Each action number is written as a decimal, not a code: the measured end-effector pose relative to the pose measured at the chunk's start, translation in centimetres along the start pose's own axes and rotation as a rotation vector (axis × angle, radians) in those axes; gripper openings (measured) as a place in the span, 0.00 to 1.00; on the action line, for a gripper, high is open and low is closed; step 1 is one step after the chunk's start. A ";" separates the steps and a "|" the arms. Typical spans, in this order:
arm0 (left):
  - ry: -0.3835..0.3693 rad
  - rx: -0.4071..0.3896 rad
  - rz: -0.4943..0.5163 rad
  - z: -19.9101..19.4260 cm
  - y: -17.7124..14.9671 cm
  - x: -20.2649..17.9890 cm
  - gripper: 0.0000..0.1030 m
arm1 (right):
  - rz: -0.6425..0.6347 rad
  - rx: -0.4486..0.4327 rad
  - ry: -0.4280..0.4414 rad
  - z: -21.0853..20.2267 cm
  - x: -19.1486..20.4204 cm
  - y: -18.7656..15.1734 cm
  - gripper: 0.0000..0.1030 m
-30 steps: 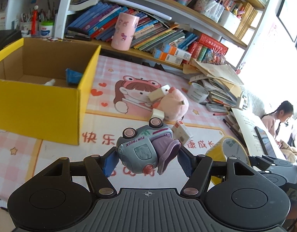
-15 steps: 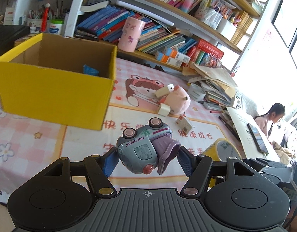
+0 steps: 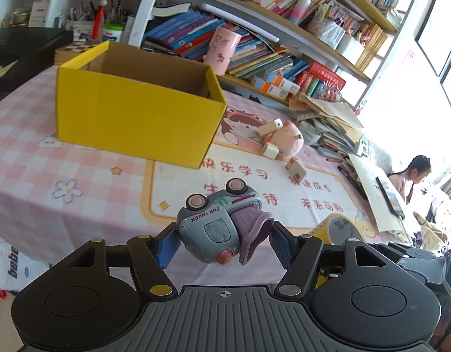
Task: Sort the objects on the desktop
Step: 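Lift the tape roll and toy truck and carry both toward the yellow box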
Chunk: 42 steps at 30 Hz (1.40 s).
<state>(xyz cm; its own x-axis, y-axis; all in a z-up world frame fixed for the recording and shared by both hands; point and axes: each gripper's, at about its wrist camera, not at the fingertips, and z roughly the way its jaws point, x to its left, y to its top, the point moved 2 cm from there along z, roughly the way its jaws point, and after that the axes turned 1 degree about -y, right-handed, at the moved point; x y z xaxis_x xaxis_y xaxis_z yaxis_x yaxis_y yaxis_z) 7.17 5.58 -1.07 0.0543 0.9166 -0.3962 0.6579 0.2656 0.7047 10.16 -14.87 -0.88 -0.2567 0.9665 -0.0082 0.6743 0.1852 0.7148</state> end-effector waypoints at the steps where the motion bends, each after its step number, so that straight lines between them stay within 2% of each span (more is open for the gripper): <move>1: -0.001 0.002 0.001 -0.3 -0.2 0.2 0.64 | 0.001 0.001 0.001 -0.2 0.4 -0.3 0.78; 17: 0.032 -0.005 0.008 -4.5 -2.2 2.5 0.64 | -0.012 -0.010 0.062 -2.1 5.2 -2.5 0.78; 26: 0.074 -0.027 -0.020 -6.3 -2.9 3.7 0.64 | -0.063 -0.003 0.122 -2.3 7.7 -2.9 0.78; 42: 0.087 -0.030 -0.042 -7.1 -3.4 4.5 0.64 | -0.119 -0.016 0.157 -2.9 9.4 -3.2 0.78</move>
<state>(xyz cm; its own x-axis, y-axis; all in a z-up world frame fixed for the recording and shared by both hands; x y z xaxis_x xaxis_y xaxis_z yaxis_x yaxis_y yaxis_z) -0.19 10.89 -1.09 -0.0389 0.9267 -0.3738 0.6352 0.3117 0.7066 3.61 -6.88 -1.25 -0.4395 0.8981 0.0155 0.6221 0.2919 0.7265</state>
